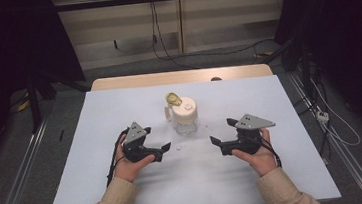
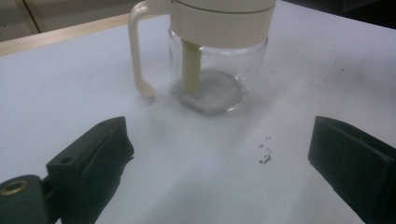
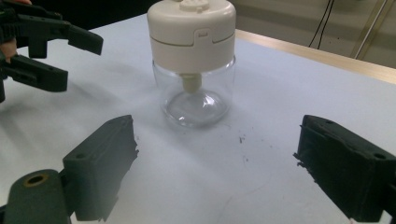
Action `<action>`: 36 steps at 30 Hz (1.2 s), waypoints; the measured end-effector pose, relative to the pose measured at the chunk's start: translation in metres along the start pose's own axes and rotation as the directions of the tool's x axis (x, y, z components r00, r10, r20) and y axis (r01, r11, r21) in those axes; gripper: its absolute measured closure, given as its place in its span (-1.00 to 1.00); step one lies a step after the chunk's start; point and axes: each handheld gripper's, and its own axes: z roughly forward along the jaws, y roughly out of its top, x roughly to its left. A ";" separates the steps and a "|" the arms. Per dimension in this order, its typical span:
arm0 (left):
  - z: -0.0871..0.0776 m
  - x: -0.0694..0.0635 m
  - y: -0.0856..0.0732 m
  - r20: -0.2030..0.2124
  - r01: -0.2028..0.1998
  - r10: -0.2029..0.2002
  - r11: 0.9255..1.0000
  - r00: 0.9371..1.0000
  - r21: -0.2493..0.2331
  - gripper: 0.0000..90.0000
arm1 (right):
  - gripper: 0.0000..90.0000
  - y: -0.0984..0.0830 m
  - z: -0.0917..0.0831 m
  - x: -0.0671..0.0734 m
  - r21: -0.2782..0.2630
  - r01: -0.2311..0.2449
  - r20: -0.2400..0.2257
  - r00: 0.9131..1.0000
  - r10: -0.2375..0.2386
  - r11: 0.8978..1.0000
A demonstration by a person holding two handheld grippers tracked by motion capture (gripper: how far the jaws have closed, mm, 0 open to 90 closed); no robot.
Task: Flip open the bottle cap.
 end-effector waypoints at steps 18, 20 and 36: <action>-0.050 0.015 -0.017 -0.034 0.007 -0.007 1.000 0.999 -0.020 -0.89 | -0.78 -0.024 -0.027 0.002 0.000 0.003 0.009 1.000 -0.003 1.000; -0.054 0.017 -0.020 -0.035 0.004 -0.005 1.000 0.999 -0.018 -0.89 | -0.78 -0.026 -0.030 0.001 -0.001 0.000 0.011 1.000 0.000 1.000; -0.090 0.031 -0.039 -0.075 0.043 -0.045 0.999 0.996 -0.028 -0.88 | -0.78 -0.039 -0.046 -0.004 0.014 -0.006 0.030 1.000 0.005 1.000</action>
